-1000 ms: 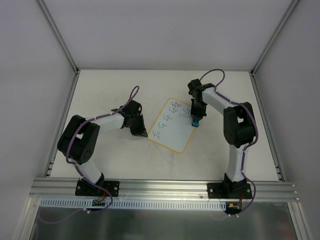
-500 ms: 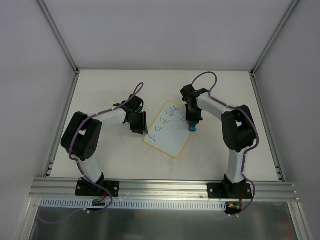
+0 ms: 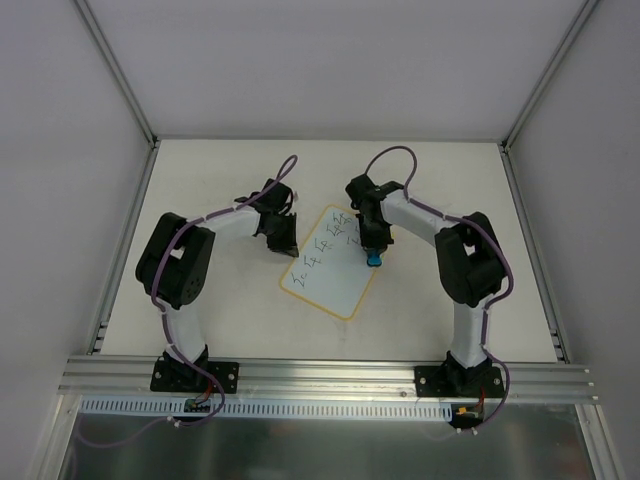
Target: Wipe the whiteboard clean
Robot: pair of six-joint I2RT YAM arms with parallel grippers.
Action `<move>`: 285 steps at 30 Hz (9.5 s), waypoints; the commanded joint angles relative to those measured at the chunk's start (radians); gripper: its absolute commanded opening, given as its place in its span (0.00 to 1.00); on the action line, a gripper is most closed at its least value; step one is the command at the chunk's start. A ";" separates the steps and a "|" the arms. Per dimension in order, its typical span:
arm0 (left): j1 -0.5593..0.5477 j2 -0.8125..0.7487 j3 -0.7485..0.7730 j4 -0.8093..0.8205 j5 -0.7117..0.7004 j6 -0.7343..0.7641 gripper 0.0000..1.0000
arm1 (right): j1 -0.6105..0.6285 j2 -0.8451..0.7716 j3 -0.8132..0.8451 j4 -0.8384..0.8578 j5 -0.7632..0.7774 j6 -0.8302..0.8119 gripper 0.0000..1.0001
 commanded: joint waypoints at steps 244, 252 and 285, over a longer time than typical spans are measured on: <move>-0.303 0.140 0.296 -0.168 -0.376 -0.139 0.22 | -0.148 -0.165 -0.435 0.328 -0.250 0.178 0.09; -0.294 0.049 0.146 -0.203 -0.456 -0.093 0.00 | -0.148 -0.152 -0.426 0.327 -0.247 0.179 0.08; -0.318 0.253 0.377 -0.229 -0.361 0.040 0.00 | -0.137 -0.122 -0.388 0.327 -0.233 0.187 0.07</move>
